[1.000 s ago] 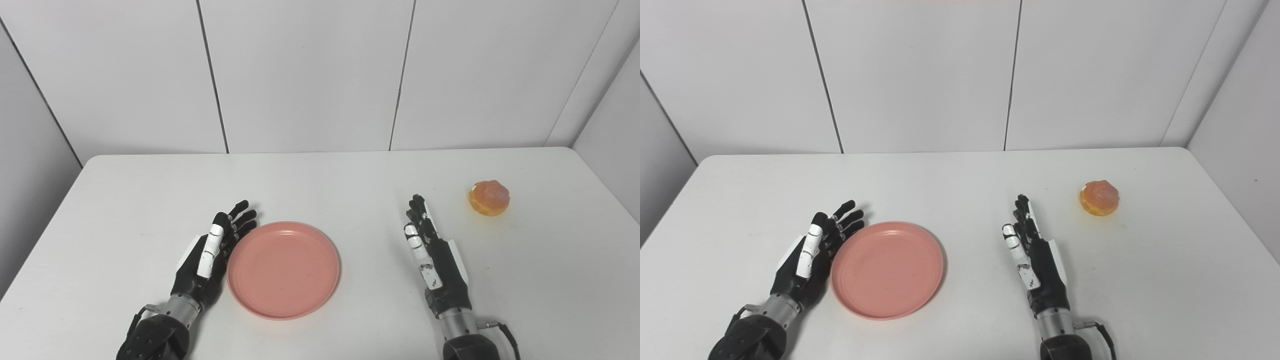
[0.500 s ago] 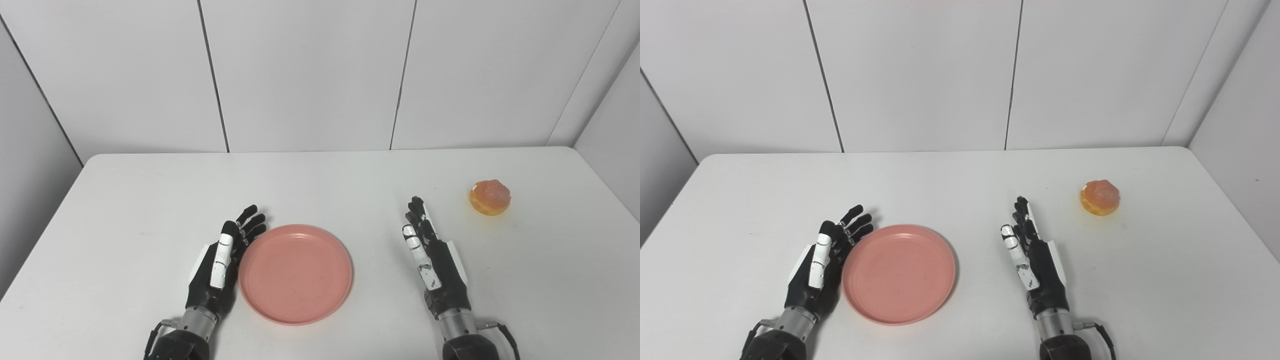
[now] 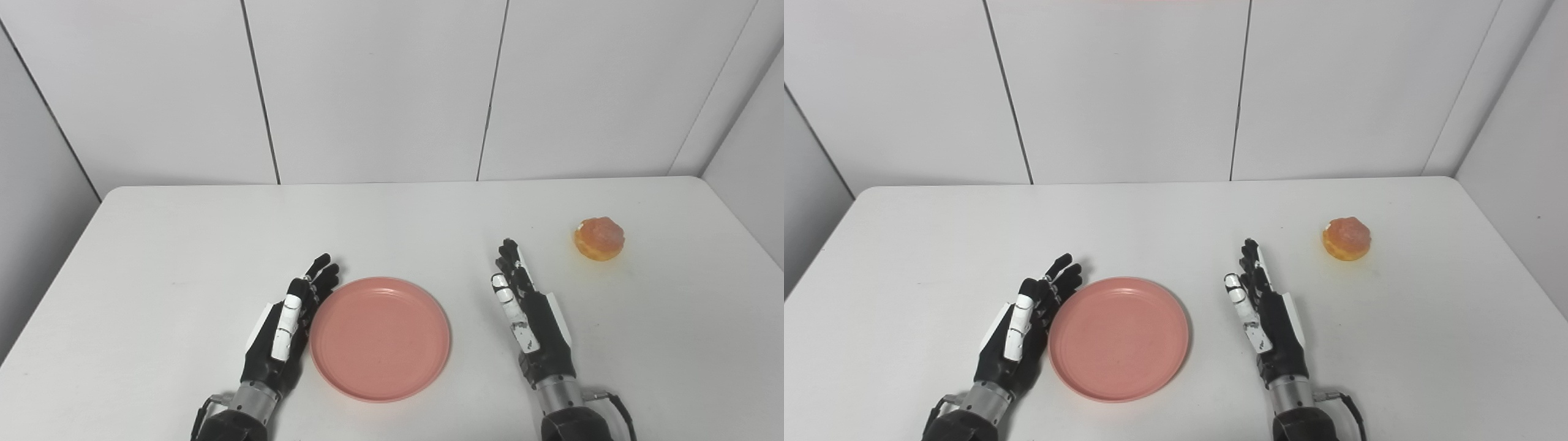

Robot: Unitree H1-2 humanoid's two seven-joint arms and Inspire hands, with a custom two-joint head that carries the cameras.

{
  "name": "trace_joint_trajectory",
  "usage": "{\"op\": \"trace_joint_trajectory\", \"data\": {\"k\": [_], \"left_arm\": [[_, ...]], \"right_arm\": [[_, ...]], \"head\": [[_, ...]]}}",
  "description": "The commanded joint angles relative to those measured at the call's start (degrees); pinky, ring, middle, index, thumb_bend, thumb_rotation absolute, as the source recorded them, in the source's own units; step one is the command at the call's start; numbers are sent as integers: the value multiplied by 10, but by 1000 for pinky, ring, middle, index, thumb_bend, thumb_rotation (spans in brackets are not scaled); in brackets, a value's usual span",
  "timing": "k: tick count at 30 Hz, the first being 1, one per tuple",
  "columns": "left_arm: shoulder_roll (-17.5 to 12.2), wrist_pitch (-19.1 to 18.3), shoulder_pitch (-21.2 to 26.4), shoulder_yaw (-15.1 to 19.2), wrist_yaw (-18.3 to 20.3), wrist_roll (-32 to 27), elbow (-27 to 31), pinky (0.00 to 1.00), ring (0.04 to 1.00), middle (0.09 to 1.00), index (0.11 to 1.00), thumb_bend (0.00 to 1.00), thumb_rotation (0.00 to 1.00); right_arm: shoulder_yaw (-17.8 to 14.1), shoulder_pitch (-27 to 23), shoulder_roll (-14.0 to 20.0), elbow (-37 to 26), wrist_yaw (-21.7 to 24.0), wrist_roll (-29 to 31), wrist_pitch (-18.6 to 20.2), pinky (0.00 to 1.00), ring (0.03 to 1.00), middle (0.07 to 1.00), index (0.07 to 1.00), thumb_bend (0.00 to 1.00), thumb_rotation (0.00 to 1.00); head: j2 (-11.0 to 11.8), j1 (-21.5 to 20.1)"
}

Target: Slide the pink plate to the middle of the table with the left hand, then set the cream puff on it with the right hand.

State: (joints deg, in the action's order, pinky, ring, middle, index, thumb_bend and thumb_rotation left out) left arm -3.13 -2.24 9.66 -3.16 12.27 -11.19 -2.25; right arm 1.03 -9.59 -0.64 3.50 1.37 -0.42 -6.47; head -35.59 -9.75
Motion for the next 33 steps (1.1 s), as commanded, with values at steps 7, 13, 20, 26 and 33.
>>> {"op": "trace_joint_trajectory", "data": {"k": [7,13,20,26,33], "left_arm": [[5,15,-1,-2,-2,10,-7,1000,977,965,958,724,1000],[17,66,2,7,-22,29,-34,1000,981,980,978,684,1000],[43,117,1,26,-54,38,-55,987,967,964,956,644,1000],[48,124,-1,22,-60,51,-59,997,980,976,968,685,1000],[39,125,-1,11,-52,65,-61,1000,1000,998,996,677,1000]], "right_arm": [[-1,19,1,8,0,2,1,996,1000,1000,1000,655,843],[0,16,9,10,-1,-7,-7,1000,1000,1000,1000,679,843],[-4,9,19,11,-9,-22,-25,1000,1000,1000,1000,674,815],[-6,1,32,-4,-34,-67,-37,981,989,994,1000,648,892],[-19,-35,49,-24,-64,-103,-45,958,975,993,1000,603,782]], "head": [[2,0],[4,0],[7,-4],[11,0],[16,0]]}}
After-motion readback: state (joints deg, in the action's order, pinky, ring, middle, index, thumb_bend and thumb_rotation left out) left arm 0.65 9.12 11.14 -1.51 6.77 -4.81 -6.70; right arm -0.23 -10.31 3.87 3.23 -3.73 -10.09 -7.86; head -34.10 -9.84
